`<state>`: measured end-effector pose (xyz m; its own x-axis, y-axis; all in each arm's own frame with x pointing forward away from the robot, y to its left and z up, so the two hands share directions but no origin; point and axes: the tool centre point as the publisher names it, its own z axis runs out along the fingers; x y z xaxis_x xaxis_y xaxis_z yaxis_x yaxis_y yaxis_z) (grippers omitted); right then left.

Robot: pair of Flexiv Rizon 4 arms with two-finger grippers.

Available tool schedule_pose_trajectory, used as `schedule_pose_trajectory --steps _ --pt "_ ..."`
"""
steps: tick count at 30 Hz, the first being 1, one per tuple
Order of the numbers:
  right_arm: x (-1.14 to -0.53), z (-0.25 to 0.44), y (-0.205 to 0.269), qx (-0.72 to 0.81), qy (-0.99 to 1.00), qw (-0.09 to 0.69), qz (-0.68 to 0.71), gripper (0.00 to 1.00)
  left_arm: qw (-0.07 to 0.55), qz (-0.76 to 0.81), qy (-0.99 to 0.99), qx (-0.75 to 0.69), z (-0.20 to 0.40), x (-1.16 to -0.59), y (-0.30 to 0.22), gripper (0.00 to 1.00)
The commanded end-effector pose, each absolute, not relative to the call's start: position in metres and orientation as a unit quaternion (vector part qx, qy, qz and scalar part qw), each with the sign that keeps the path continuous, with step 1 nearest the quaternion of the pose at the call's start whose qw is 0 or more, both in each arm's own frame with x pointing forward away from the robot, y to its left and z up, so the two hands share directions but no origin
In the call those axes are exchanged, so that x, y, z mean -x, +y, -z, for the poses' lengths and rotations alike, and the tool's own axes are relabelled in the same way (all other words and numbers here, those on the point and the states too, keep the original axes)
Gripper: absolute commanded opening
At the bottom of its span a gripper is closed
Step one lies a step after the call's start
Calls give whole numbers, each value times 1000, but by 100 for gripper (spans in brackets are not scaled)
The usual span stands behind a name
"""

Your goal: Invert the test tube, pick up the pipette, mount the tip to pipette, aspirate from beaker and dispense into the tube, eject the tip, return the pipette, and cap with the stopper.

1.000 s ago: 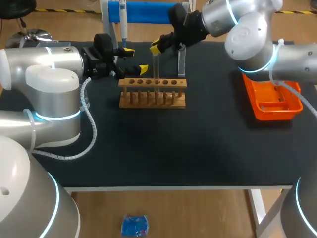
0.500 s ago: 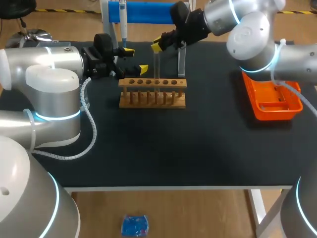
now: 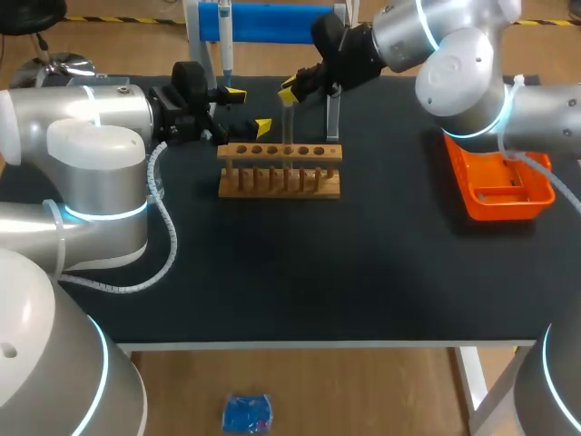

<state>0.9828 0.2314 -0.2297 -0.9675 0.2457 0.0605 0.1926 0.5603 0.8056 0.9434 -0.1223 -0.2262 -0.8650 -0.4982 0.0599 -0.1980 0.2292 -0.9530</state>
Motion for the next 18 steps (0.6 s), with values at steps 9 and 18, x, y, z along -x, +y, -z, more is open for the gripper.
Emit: schedule_pose_trajectory --steps 9,18 --pt "-980 243 231 -126 886 34 -445 0 133 580 771 226 228 -943 -123 100" --pt "-977 256 229 -131 886 43 -443 100 133 580 771 226 228 -943 -123 100"
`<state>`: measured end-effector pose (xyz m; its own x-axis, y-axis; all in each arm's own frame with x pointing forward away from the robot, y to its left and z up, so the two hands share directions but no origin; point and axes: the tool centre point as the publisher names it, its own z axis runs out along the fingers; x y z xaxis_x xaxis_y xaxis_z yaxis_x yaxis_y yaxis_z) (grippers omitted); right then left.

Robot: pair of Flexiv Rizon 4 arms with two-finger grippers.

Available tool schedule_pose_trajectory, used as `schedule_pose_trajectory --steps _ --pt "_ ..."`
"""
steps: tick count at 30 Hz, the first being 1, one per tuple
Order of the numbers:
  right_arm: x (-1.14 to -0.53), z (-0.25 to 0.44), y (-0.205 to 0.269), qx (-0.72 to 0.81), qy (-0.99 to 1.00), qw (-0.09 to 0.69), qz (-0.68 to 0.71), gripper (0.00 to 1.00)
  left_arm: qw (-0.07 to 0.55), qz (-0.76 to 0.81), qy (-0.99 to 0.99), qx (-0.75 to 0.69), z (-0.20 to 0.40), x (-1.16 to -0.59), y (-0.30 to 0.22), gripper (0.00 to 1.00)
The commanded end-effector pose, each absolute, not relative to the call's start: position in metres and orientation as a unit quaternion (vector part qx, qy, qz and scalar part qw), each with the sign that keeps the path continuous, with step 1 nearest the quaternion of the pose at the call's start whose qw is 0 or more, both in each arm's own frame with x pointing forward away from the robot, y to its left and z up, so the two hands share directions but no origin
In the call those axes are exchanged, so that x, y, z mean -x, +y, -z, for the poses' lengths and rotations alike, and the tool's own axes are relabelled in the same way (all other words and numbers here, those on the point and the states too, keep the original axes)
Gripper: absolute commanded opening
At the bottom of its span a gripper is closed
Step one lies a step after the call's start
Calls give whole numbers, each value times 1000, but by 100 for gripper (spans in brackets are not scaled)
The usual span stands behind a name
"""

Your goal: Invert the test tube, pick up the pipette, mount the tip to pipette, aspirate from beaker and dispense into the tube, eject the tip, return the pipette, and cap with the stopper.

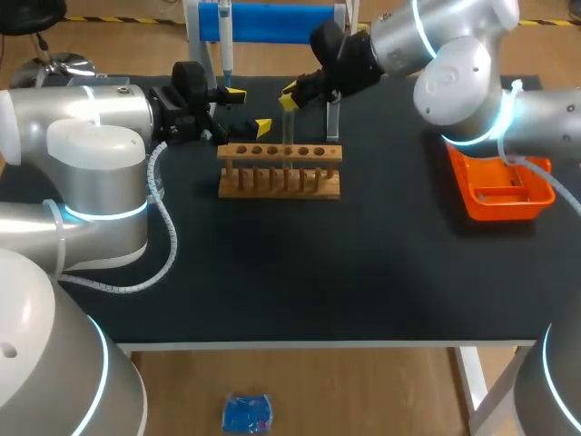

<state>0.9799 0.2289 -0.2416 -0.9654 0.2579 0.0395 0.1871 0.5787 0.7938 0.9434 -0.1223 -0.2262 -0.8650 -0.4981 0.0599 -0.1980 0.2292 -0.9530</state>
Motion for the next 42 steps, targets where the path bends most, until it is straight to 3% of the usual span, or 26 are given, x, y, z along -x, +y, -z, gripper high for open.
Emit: schedule_pose_trajectory --steps 1,18,25,26,27,29,42 --pt "-977 255 228 -131 884 42 -446 100 133 580 771 226 228 -943 -123 100" --pt "-974 213 212 -85 801 65 -589 100 133 580 771 226 228 -943 -123 100" --pt "-971 202 209 -57 761 29 -646 100 133 580 771 226 228 -943 -123 100" --pt "-971 200 209 -57 755 20 -653 53 133 580 771 226 228 -943 -123 100" --pt "-972 200 209 -56 749 12 -660 43 133 580 771 226 228 -943 -123 100" --pt "-972 197 209 -42 741 -2 -670 0 133 580 771 226 228 -943 -123 100" --pt "-959 191 223 59 733 -56 -675 0 133 580 771 226 228 -943 -123 100"
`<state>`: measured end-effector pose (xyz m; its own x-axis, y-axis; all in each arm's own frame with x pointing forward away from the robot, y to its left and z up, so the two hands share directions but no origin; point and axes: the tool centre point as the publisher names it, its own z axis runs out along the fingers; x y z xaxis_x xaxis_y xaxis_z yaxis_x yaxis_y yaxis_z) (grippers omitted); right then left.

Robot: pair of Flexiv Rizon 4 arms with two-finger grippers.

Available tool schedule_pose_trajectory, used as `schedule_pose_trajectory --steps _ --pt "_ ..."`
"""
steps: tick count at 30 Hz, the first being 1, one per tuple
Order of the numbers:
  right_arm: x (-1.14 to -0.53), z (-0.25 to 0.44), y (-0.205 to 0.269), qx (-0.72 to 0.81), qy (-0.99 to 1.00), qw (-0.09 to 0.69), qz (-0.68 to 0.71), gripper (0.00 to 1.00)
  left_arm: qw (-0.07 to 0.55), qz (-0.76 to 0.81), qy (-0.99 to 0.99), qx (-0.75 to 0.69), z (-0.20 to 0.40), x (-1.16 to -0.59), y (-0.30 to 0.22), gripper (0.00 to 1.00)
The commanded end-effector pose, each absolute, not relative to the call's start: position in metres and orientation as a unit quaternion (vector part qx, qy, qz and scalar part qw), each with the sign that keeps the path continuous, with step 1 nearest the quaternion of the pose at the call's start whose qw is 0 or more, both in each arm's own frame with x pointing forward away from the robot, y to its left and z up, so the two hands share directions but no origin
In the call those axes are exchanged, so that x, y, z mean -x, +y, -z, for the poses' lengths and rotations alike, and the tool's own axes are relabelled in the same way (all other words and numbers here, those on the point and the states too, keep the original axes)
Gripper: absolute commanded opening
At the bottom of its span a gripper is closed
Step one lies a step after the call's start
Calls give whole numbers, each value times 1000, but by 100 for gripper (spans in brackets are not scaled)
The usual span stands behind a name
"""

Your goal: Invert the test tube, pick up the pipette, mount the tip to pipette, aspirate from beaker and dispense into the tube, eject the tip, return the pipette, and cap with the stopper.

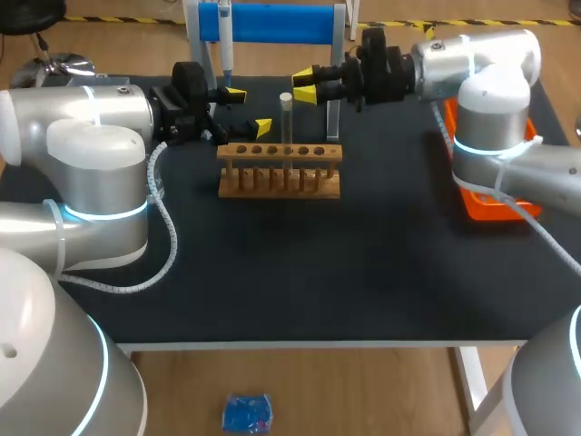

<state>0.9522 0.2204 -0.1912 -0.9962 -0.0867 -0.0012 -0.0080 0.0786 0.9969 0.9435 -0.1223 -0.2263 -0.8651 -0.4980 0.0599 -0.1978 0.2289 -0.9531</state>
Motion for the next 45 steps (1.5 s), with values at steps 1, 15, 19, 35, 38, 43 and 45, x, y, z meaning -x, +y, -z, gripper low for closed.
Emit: schedule_pose_trajectory --steps 1,15,19,35,38,43,45 --pt "-959 191 224 -60 -733 58 676 0 133 580 771 226 228 -943 -123 100" --pt "-965 199 236 -58 -730 89 676 0 133 580 771 226 228 -943 -123 100" --pt "-967 203 240 -38 -730 97 676 0 133 580 771 226 228 -943 -123 100" --pt "-971 217 241 -18 -729 97 677 0 133 580 771 226 228 -943 -123 100" --pt "-971 220 241 -15 -730 97 676 0 133 580 771 226 228 -943 -123 100" --pt "-971 224 242 -12 -731 101 675 0 133 580 771 226 228 -943 -123 100" --pt "-971 226 242 -11 -731 101 675 0 133 580 771 226 228 -943 -123 100"
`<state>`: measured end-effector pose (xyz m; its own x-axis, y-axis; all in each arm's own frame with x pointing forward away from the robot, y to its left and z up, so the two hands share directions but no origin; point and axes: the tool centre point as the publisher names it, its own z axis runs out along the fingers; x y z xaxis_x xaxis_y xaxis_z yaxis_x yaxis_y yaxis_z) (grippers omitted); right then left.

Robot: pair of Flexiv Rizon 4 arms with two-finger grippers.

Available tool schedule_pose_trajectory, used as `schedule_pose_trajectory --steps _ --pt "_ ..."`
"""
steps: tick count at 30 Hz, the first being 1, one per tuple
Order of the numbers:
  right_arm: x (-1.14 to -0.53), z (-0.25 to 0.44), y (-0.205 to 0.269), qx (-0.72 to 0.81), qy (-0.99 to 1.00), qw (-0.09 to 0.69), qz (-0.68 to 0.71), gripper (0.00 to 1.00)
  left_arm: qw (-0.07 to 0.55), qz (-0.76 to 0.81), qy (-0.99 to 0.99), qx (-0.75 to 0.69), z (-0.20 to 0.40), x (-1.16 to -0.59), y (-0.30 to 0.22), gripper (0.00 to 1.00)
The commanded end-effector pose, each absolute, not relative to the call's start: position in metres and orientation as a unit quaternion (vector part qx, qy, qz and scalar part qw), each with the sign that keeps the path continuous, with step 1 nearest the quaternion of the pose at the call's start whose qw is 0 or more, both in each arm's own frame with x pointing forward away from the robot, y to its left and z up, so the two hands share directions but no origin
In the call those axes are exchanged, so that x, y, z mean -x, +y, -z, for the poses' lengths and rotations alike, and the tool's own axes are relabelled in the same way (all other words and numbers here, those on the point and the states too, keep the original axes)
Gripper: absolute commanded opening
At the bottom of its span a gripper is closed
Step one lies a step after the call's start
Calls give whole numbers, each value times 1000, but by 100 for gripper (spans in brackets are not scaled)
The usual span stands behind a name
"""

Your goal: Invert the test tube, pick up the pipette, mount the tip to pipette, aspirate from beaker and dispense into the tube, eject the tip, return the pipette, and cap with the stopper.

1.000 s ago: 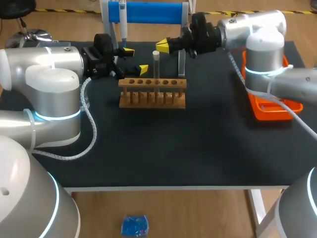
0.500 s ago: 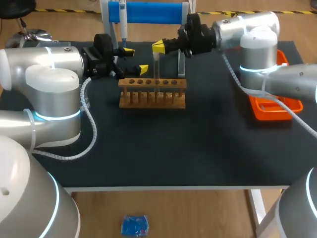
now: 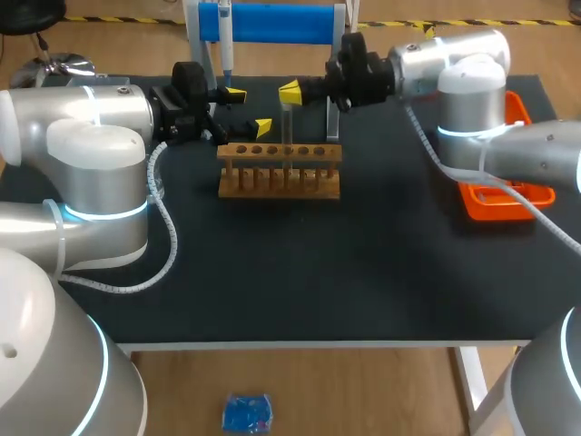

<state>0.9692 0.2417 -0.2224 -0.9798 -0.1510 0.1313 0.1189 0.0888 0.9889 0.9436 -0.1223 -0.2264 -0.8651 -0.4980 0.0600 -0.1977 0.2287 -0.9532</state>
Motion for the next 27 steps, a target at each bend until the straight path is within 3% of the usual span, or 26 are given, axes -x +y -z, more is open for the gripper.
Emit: schedule_pose_trajectory --steps 1,27 --pt "-971 227 242 -9 -731 101 675 0 133 580 771 226 228 -943 -123 100" --pt "-967 234 238 2 -721 97 686 0 133 580 771 226 228 -943 -123 100"
